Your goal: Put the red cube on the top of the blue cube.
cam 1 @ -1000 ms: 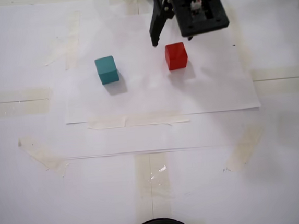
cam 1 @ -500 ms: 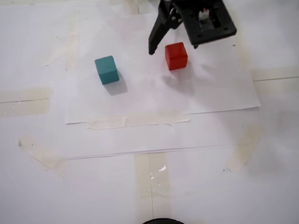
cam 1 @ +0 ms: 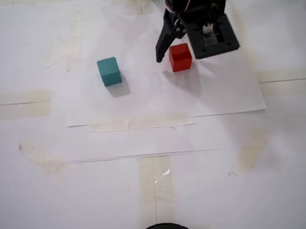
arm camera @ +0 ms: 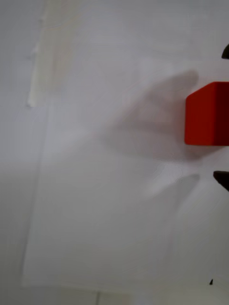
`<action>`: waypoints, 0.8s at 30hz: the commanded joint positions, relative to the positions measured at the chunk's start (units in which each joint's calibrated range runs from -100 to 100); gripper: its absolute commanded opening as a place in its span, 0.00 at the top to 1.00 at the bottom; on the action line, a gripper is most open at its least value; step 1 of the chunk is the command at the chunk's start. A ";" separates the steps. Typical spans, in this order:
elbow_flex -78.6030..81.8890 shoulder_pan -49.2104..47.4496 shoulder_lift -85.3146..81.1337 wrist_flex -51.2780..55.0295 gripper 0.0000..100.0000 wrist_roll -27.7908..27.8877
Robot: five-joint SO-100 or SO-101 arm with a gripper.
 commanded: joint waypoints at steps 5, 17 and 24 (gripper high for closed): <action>0.94 -0.19 -0.13 -2.48 0.71 0.39; 3.21 0.34 0.04 -4.11 0.74 1.51; 3.21 0.64 -0.04 -4.27 0.82 1.90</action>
